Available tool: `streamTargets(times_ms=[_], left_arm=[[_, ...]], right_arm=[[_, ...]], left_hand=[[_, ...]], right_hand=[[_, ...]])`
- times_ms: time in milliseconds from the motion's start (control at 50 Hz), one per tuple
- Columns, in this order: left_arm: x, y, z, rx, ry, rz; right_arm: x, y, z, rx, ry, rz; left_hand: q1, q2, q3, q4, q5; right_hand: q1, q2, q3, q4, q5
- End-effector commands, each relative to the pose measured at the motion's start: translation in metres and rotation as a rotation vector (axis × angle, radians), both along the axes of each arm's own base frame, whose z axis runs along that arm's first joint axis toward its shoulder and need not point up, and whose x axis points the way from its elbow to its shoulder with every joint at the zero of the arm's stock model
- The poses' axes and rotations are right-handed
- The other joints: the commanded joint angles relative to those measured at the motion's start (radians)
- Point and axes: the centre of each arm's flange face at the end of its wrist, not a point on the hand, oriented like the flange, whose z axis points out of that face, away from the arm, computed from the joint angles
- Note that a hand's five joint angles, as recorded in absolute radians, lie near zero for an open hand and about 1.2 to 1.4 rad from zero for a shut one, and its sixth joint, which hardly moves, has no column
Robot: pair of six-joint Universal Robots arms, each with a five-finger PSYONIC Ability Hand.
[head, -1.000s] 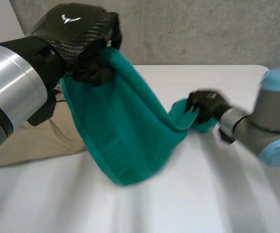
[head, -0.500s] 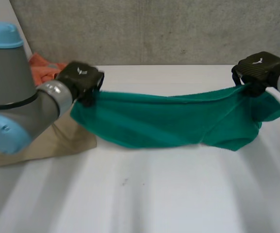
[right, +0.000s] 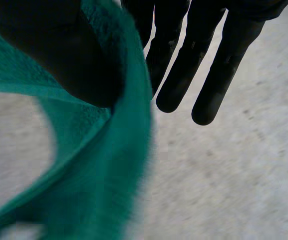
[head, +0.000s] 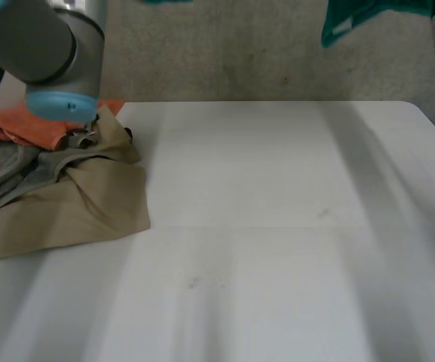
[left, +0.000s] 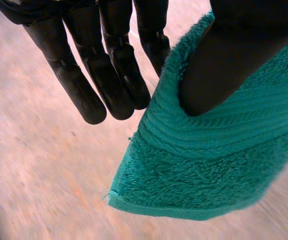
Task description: Fold the laundry.
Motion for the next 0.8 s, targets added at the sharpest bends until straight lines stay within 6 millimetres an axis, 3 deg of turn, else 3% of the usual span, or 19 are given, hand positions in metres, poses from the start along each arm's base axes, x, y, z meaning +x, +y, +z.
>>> streamTargets(times_ms=[20, 60, 120, 140, 220, 300, 380, 500, 800], left_arm=[[0.001, 0.004, -0.084, 0.250, -0.149, -0.037], [0.004, 0.007, -0.121, 0.349, -0.201, -0.045], [0.008, 0.012, -0.156, 0.440, -0.252, -0.052], [0.012, 0.016, -0.179, 0.501, -0.281, -0.057], [0.018, 0.029, -0.223, 0.619, -0.337, -0.072], [0.022, 0.040, -0.241, 0.665, -0.361, -0.079], [0.025, 0.046, -0.238, 0.666, -0.363, -0.079], [0.030, 0.052, -0.219, 0.632, -0.346, -0.075], [0.032, 0.054, -0.210, 0.617, -0.333, -0.076]], right_arm=[[0.003, 0.015, -0.078, 0.341, 0.130, 0.035], [0.003, 0.024, -0.109, 0.469, 0.174, 0.040], [0.004, 0.036, -0.144, 0.594, 0.232, 0.050], [0.003, 0.044, -0.166, 0.668, 0.271, 0.057], [0.000, 0.060, -0.216, 0.798, 0.365, 0.079], [-0.006, 0.066, -0.242, 0.867, 0.416, 0.075], [-0.013, 0.069, -0.246, 0.935, 0.406, 0.066], [-0.034, 0.060, -0.233, 0.978, 0.307, 0.029], [-0.072, 0.036, -0.234, 1.028, 0.160, -0.060]], left_hand=[[0.231, 0.197, 0.202, 0.193, 0.230], [0.231, 0.197, 0.202, 0.193, 0.230], [0.231, 0.197, 0.202, 0.193, 0.230], [0.231, 0.197, 0.202, 0.193, 0.230], [0.231, 0.197, 0.202, 0.193, 0.230], [0.231, 0.197, 0.202, 0.193, 0.230], [0.231, 0.197, 0.202, 0.193, 0.230], [0.231, 0.197, 0.202, 0.193, 0.230], [0.231, 0.197, 0.202, 0.193, 0.230]], right_hand=[[0.276, 0.219, 0.210, 0.200, 0.203], [0.276, 0.219, 0.210, 0.200, 0.203], [0.276, 0.219, 0.210, 0.200, 0.203], [0.276, 0.219, 0.210, 0.200, 0.203], [0.276, 0.219, 0.210, 0.200, 0.203], [0.276, 0.219, 0.210, 0.200, 0.203], [0.276, 0.219, 0.210, 0.200, 0.203], [-0.109, -0.166, -0.174, -0.185, -0.182], [-0.215, -0.272, -0.280, -0.291, -0.288]])
